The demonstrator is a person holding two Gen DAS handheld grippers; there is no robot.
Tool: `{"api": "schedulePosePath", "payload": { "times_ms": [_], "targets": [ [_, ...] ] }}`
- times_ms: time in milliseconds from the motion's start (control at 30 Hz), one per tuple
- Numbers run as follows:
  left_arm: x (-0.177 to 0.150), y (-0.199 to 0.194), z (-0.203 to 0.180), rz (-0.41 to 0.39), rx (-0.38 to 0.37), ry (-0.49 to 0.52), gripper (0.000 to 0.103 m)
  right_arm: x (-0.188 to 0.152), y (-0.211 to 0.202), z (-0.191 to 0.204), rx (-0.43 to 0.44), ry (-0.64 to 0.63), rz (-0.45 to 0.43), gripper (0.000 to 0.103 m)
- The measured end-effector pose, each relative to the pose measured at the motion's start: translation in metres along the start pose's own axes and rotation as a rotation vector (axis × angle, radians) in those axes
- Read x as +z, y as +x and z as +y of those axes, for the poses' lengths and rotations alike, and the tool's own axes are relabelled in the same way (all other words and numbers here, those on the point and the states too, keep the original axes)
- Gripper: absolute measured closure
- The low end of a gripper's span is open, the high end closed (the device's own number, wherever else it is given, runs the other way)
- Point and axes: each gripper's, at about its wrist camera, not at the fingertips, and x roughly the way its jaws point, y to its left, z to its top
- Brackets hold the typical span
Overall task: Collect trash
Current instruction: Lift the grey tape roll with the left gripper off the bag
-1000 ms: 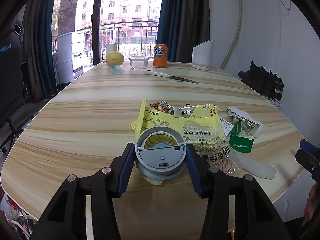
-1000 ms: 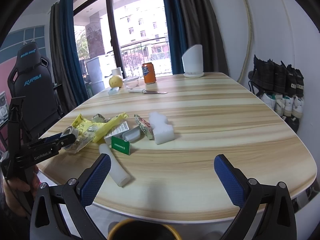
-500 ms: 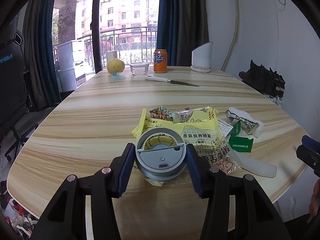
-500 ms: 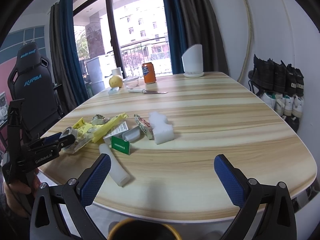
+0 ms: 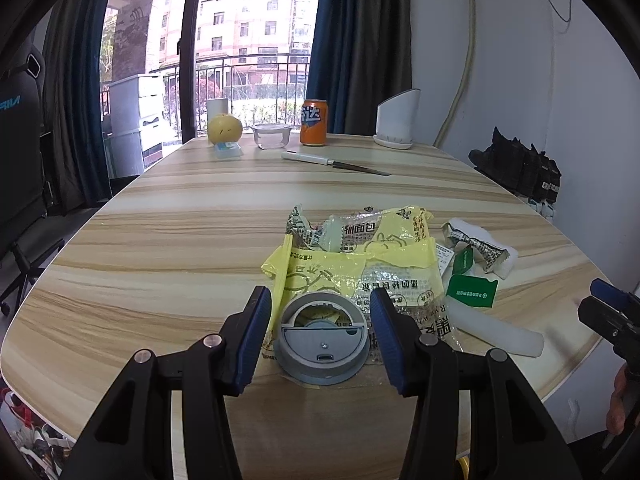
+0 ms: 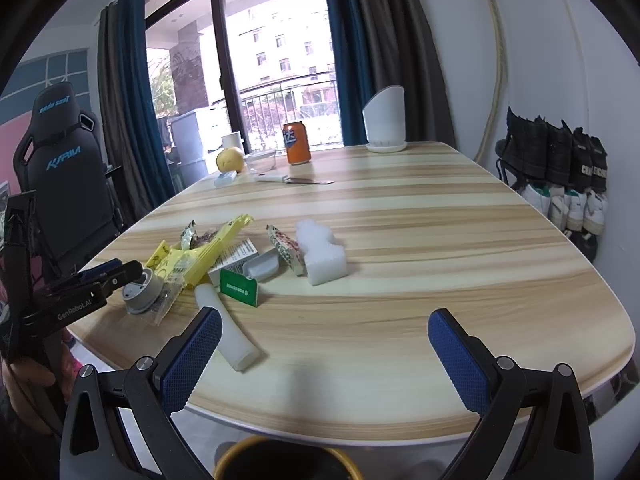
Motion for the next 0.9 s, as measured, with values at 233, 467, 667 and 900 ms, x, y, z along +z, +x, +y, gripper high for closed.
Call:
{"api": "schedulePosePath", "payload": {
  "times_ms": [233, 467, 667, 900],
  "targets": [
    [-0.0056, 0.0047, -0.0038, 0.028, 0.034, 0.024, 0.057, 0.0002, -0.0012, -0.0007, 0.002, 0.005, -0.003, 0.000],
    [-0.0078, 0.0079, -0.0010, 0.052, 0.044, 0.013, 0.057, 0.0000, -0.0017, -0.0005, 0.004, 0.007, -0.003, 0.000],
    [-0.0071, 0.0063, -0.0038, 0.042, 0.041, 0.022, 0.057, 0.0000, -0.0018, -0.0001, 0.003, 0.009, 0.000, 0.000],
    [-0.0072, 0.0074, -0.0032, 0.047, 0.038, 0.025, 0.059, 0.0004, -0.0016, -0.0017, 0.002, 0.015, 0.004, 0.000]
  ]
}}
